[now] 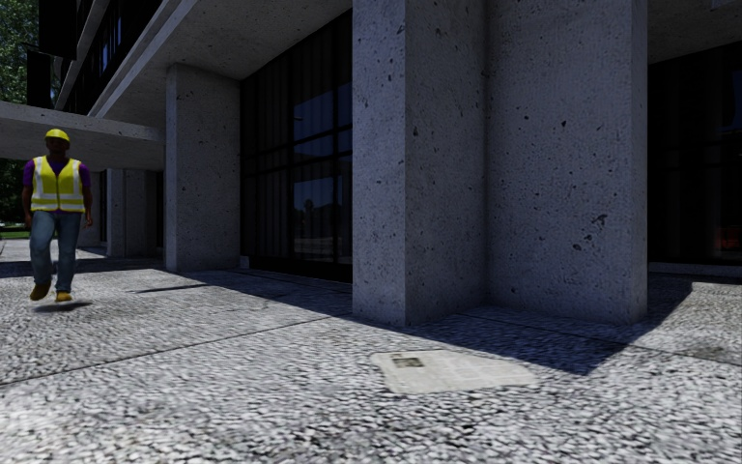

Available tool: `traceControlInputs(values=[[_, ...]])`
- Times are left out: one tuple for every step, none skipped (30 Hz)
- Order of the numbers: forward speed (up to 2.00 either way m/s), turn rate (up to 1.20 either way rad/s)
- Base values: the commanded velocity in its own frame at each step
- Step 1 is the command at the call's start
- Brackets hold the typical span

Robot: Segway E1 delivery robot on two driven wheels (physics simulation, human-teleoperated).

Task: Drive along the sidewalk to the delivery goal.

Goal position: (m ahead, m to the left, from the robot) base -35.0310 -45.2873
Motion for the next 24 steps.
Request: traceControlInputs(values=[[0.0, 0.0], [0.0, 0.0], [0.0, 0.0], [0.0, 0.0], [0.0, 0.0], [0.0, 0.0], [0.0, 0.0], [0.0, 0.0], [0.0, 0.0], [0.0, 0.0], [0.0, 0.0], [0.0, 0.0], [0.0, 0.0], [0.0, 0.0], [0.0, 0.0], [0.0, 0.0], [0.0, 0.0], [0.0, 0.0], [0.0, 0.0], [0.0, 0.0], [0.0, 0.0], [0.0, 0.0], [0.0, 0.0], [0.0, 0.0]])
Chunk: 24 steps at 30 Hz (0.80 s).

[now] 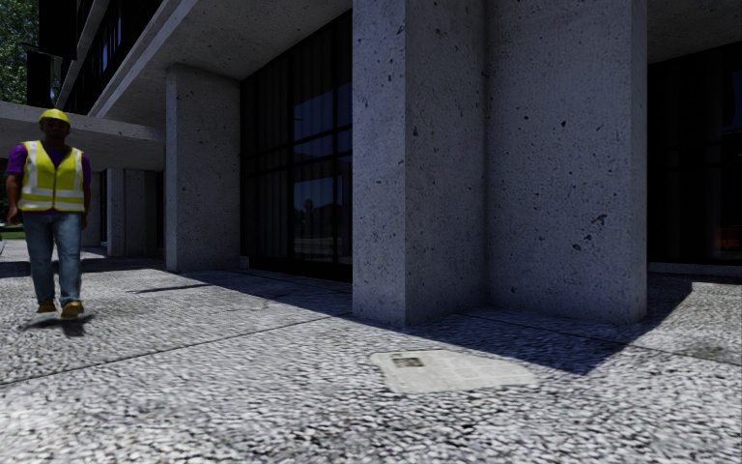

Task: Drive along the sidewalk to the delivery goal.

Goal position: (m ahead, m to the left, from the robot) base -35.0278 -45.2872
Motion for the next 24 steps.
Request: traceControlInputs(values=[[0.0, 0.0], [0.0, 0.0], [0.0, 0.0], [0.0, 0.0], [0.0, 0.0], [0.0, 0.0], [0.64, 0.0], [2.0, 0.0], [2.0, 0.0], [2.0, 0.0], [2.0, 0.0], [2.0, 0.0], [2.0, 0.0], [2.0, 0.0], [2.0, 0.0], [2.0, 0.0], [2.0, 0.0], [2.0, 0.0], [2.0, 0.0], [2.0, 0.0], [2.0, 0.0], [2.0, 0.02], [2.0, 0.02], [2.0, 0.02]])
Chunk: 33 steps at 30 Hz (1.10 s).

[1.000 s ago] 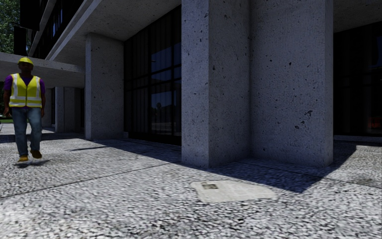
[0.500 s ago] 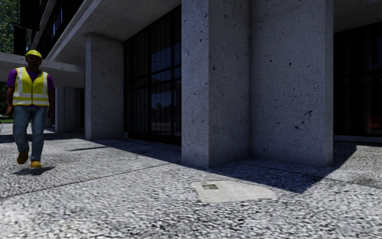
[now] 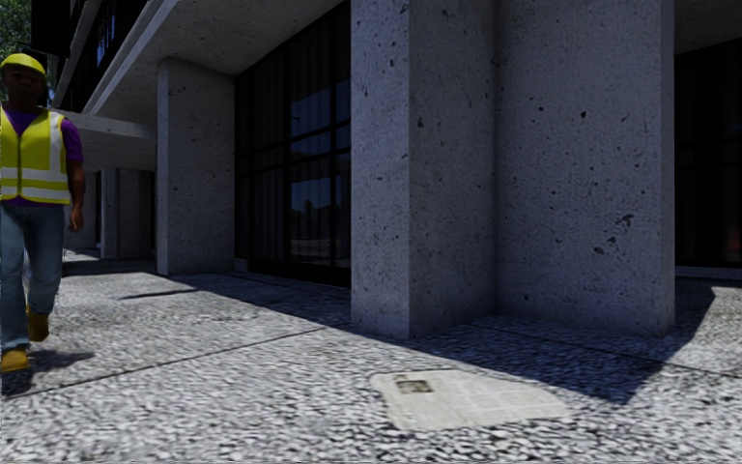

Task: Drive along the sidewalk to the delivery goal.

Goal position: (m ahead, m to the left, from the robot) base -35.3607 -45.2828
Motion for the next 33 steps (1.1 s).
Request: traceControlInputs(values=[[2.0, 0.02], [2.0, 0.02], [2.0, 0.01], [2.0, 0.0], [2.0, 0.0], [2.0, 0.0], [2.0, 0.0], [2.0, 0.0], [2.0, 0.0], [2.0, 0.0], [2.0, 0.0], [2.0, 0.0], [2.0, 0.06], [2.0, 0.06], [1.88, 0.2], [1.68, 0.28], [1.48, 0.34], [1.48, 0.34], [1.3, 0.47], [1.03, 0.55], [0.86, 0.58], [0.78, 0.59], [0.78, 0.59], [0.76, 0.59], [0.76, 0.59], [0.75, 0.59], [0.75, 0.63], [0.75, 0.63], [0.75, 0.65], [0.75, 0.65], [0.75, 0.66], [0.75, 0.66], [0.75, 0.66]])
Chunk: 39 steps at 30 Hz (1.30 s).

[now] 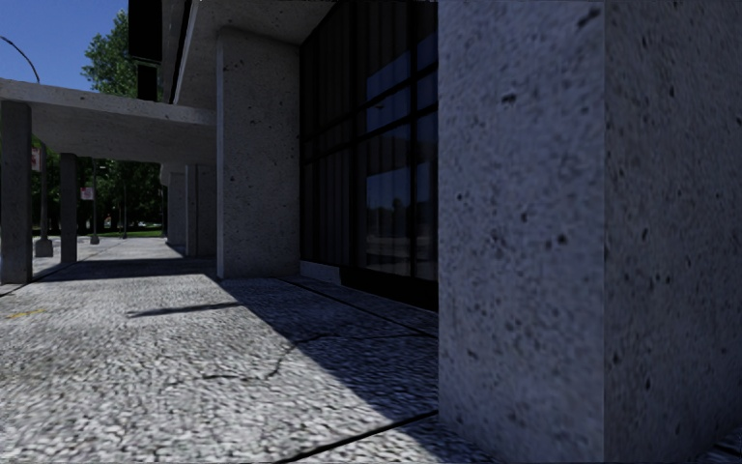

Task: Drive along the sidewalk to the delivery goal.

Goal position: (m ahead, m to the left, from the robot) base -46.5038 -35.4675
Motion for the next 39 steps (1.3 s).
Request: traceControlInputs(values=[[0.75, 0.66], [0.75, 0.66], [0.75, 0.66], [0.75, 0.66], [0.75, 0.66], [0.75, 0.66], [0.75, 0.66], [0.75, 0.66], [0.75, 0.66], [0.75, 0.66], [0.75, 0.66], [0.75, 0.65], [0.75, 0.65], [0.75, 0.65], [0.75, 0.65], [0.77, 0.61], [0.77, 0.61], [0.77, 0.57], [0.77, 0.52], [0.77, 0.45], [0.77, 0.45], [0.78, 0.35], [0.78, 0.31], [0.78, 0.29], [0.79, 0.29], [0.79, 0.27], [0.79, 0.27], [0.79, 0.26], [0.79, 0.25], [0.79, 0.25], [0.79, 0.25], [0.79, 0.25], [0.79, 0.25], [0.8, 0.22], [0.86, 0.17], [0.86, 0.17], [1.04, 0.16], [1.14, 0.16], [1.21, 0.16]])
